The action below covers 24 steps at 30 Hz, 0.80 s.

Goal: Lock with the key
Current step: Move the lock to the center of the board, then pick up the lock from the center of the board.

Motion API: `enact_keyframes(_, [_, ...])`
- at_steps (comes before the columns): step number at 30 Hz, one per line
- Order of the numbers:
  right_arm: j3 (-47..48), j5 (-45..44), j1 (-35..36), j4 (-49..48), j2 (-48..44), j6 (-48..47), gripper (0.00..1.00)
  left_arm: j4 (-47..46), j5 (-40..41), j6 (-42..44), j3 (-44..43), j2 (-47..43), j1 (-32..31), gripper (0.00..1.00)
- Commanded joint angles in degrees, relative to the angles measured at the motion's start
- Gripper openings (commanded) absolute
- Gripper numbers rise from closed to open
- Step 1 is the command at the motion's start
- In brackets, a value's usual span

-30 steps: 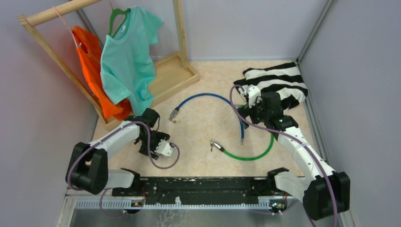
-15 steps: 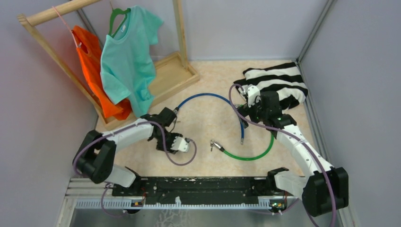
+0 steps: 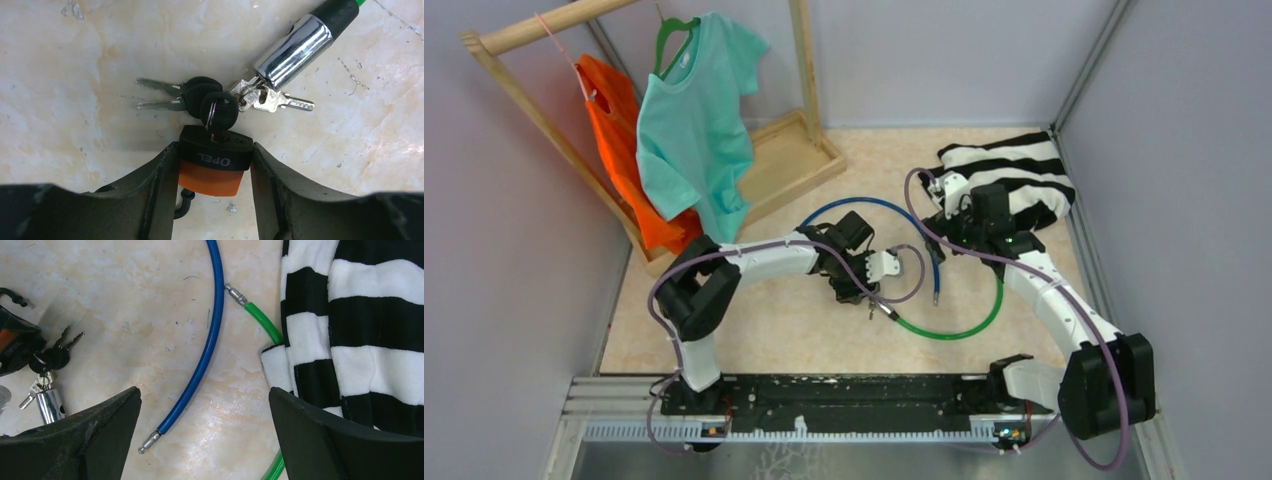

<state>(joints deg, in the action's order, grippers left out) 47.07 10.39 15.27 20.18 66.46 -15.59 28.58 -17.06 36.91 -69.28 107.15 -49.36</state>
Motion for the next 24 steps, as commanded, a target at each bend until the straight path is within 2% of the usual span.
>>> enact_keyframes(1, [2.8,2.7,0.7,-1.9,0.4,0.4,0.99,-2.6,-0.9,-5.2,5.7,-5.1,0.1,0.61])
enact_keyframes(5, [2.8,7.5,0.7,-3.5,0.8,0.4,0.99,-3.6,-2.8,-3.9,10.6,-13.0,2.2,0.82])
enact_keyframes(9, [4.6,14.0,1.0,-4.1,3.7,1.3,0.99,-4.1,-8.8,-3.1,14.5,-20.7,7.0,0.94])
enact_keyframes(15, [6.7,19.7,5.8,-4.9,10.3,-0.2,0.99,-4.7,-17.8,-5.4,17.7,-29.3,20.9,0.97])
enact_keyframes(19, [6.8,21.3,13.1,-6.2,14.4,-5.7,0.95,-5.2,-23.8,-7.6,18.4,-33.0,30.2,0.97])
enact_keyframes(24, [9.8,21.8,20.2,-3.4,21.3,-14.4,0.94,-5.8,-28.6,-9.6,18.0,-34.8,37.3,0.97])
